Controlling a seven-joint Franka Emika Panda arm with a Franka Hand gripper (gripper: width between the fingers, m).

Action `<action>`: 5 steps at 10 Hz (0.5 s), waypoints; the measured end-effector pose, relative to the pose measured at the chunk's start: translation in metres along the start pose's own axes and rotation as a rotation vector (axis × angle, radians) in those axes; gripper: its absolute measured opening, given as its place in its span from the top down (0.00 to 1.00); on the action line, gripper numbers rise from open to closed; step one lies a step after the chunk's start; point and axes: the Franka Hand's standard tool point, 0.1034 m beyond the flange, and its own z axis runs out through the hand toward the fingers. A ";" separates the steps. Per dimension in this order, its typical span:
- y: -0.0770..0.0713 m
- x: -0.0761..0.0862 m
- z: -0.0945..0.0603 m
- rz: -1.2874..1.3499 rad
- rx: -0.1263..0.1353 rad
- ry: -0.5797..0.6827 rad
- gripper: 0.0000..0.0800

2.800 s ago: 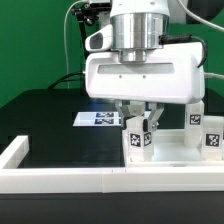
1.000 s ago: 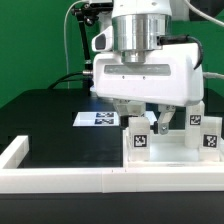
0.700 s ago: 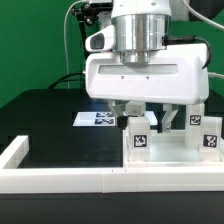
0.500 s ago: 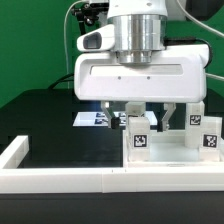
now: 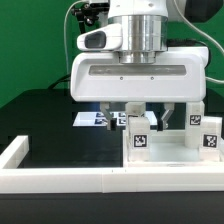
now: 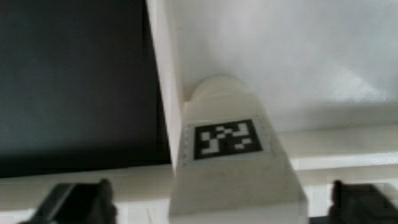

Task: Assemble square table

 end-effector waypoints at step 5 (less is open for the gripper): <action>0.000 0.000 0.000 0.058 0.002 0.000 0.64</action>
Offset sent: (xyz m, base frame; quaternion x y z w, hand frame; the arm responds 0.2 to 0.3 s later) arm 0.0000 0.0000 0.0000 0.0000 0.0000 0.0650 0.9979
